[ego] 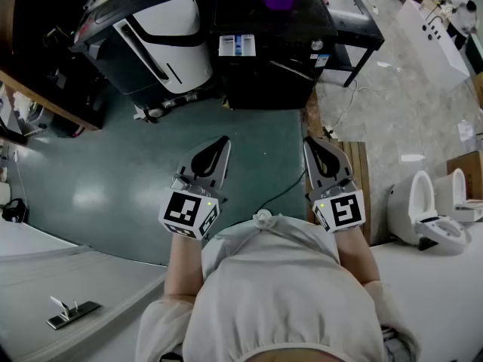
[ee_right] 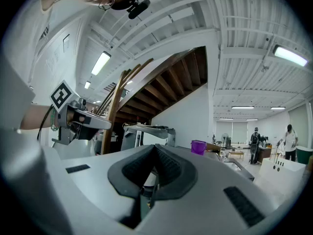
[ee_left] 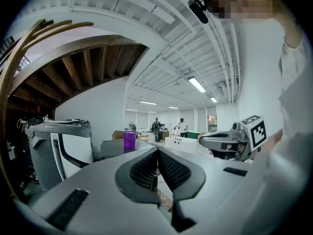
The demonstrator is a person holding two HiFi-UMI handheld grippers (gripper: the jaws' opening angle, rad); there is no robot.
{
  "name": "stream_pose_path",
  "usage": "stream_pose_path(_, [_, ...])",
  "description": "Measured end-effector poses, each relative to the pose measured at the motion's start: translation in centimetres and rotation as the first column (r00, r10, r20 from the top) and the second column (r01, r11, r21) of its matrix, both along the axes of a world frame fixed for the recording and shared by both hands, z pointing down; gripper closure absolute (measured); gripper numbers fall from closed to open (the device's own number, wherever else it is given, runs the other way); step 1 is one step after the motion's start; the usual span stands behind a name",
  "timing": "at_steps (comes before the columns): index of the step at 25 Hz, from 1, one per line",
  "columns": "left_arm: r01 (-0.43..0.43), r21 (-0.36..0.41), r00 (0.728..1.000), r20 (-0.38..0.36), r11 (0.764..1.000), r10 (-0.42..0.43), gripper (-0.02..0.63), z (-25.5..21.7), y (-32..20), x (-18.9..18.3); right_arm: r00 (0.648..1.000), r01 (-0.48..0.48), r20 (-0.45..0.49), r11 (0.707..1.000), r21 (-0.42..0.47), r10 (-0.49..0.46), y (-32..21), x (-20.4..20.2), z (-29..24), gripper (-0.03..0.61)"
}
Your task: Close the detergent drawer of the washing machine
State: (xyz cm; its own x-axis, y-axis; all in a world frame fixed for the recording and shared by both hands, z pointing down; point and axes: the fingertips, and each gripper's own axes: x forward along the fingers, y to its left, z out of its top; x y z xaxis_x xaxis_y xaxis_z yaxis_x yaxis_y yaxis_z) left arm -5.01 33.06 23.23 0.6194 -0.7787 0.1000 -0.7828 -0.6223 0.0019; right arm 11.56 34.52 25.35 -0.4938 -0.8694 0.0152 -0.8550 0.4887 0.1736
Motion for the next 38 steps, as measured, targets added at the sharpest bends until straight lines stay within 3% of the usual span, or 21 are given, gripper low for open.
stream_pose_path(9, [-0.007, -0.004, 1.0, -0.007, 1.0, 0.007, 0.595, 0.2, -0.3, 0.7, 1.0, -0.012, 0.013, 1.0, -0.013, 0.012, -0.2, 0.7, 0.4, 0.577])
stream_pose_path(15, [-0.016, -0.028, 1.0, -0.015, 0.999, 0.016, 0.595, 1.2, -0.6, 2.1, 0.998, 0.059, 0.016, 0.997, -0.057, -0.058, 0.2, 0.3, 1.8, 0.577])
stream_pose_path(22, [-0.024, -0.076, 1.0, 0.006, 0.997, 0.024, 0.595, 3.2, -1.7, 2.8, 0.998, 0.024, 0.058, 0.996, -0.088, -0.019, -1.6, 1.4, 3.1, 0.574])
stream_pose_path(30, [0.013, -0.119, 1.0, 0.006, 0.993, -0.012, 0.595, 5.9, -9.2, 0.0, 0.999, 0.009, 0.051, 0.994, -0.106, -0.004, -8.9, 0.1, 4.8, 0.574])
stream_pose_path(38, [0.019, -0.141, 1.0, -0.003, 0.99, -0.019, 0.595, 7.2, -22.4, -2.9, 0.999, -0.03, 0.035, 0.99, -0.136, 0.035, -22.0, -2.3, 5.1, 0.574])
